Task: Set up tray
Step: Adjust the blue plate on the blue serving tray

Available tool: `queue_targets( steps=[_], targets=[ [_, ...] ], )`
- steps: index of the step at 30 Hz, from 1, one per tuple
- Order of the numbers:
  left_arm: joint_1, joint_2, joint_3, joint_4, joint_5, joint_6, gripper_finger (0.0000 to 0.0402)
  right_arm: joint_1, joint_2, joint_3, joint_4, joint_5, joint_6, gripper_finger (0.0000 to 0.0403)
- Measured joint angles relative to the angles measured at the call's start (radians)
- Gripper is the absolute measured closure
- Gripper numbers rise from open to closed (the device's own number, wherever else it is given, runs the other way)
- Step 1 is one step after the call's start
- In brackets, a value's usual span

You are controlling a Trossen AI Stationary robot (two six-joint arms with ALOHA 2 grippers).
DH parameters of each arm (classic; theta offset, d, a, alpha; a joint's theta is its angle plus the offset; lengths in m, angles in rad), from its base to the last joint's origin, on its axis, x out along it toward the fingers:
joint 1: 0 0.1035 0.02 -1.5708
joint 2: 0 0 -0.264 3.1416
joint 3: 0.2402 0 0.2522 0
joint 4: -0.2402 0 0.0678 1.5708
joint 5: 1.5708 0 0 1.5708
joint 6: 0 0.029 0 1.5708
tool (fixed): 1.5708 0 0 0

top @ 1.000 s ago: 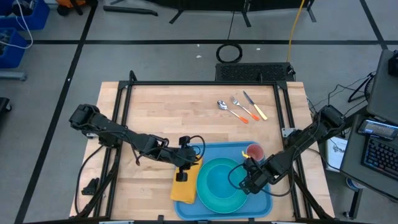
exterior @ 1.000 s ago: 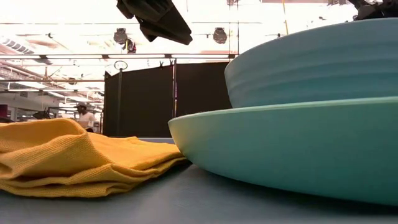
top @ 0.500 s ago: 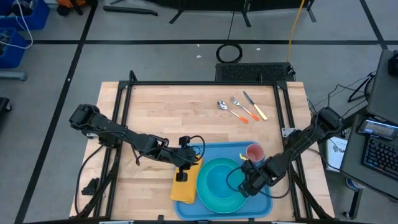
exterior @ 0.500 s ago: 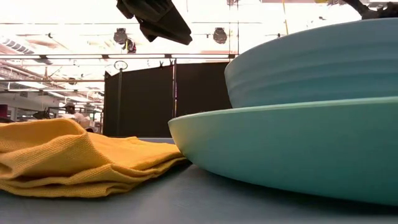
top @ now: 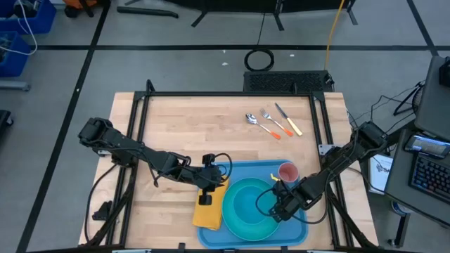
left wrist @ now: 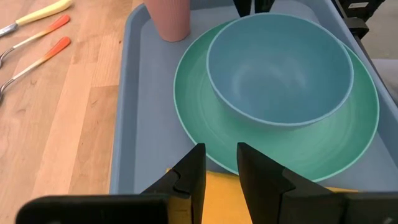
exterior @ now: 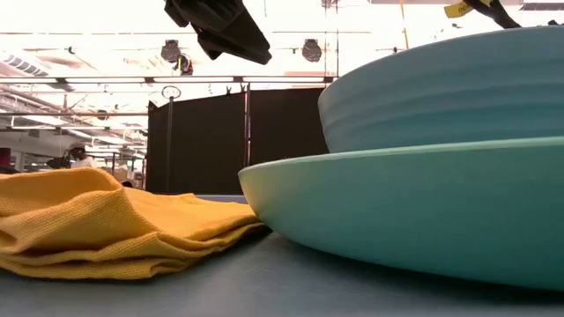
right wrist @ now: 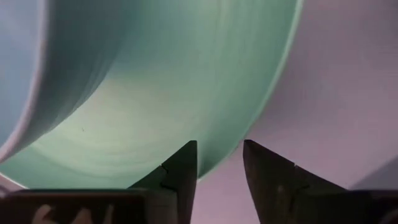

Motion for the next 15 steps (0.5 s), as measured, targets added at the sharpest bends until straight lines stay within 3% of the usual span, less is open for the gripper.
queue_targets(
  steps=[10,15],
  targets=[
    [0.0,0.0,0.0,0.0,0.003,0.001,0.0309,-0.004,0.0,0.0,-0.016,-0.002,-0.01,0.0385],
    [0.0,0.0,0.0,0.001,0.003,-0.001,0.0309,-0.003,-0.002,0.0,-0.048,-0.029,-0.013,0.0393]
  ],
)
